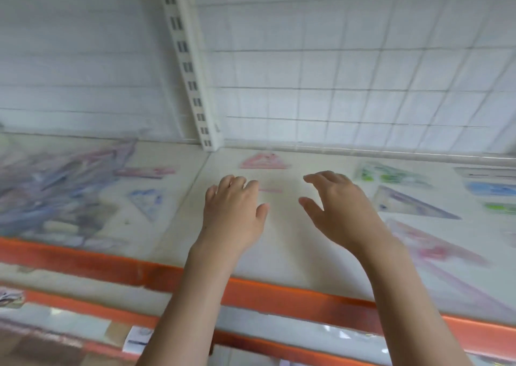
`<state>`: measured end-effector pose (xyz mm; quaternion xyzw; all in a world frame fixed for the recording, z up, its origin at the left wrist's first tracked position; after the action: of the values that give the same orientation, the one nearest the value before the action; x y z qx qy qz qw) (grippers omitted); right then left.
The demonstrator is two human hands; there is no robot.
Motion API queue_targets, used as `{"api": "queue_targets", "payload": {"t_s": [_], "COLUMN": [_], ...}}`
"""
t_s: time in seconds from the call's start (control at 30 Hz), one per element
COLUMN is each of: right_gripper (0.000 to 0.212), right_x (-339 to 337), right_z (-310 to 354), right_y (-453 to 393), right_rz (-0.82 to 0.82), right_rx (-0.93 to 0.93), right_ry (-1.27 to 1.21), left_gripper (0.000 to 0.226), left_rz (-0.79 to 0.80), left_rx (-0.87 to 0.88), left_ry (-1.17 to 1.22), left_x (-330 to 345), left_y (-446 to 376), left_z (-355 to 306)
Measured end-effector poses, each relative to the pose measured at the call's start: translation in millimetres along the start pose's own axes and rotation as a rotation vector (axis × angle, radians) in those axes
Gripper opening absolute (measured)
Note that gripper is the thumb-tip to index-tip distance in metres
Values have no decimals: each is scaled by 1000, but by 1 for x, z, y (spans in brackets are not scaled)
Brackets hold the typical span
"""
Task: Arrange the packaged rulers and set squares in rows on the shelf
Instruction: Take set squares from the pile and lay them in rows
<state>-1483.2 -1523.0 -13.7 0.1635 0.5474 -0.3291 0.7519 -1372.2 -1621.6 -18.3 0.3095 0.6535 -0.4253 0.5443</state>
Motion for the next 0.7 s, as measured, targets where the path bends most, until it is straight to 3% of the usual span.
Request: {"api": "queue_targets", "payload": {"t_s": [0.4,0.7], "right_gripper": [44,44], "right_x": [72,85], "right_z": [154,177], "right_y": [15,16], "right_rz": [70,127], "right_rx": [21,-6], "right_ry": [-23,14], "left_gripper": [39,68], "left_rz": [120,218], "left_rx": [-48,-199], "left_ry": [30,513], "left_x": [-20,-4], "left_y": [60,58], "left_z": [169,232]}}
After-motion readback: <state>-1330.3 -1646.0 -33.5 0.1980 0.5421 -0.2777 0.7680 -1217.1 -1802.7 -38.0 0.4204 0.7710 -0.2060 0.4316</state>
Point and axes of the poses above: each hand's wrist, its own y-axis away from the middle knuckle, its own x-axis out of the palm, z = x × y, the point moved 8 cm from there along -y, towards the middle knuckle, and after that the axes turned 13 degrees about x, right-handed, at the moved point
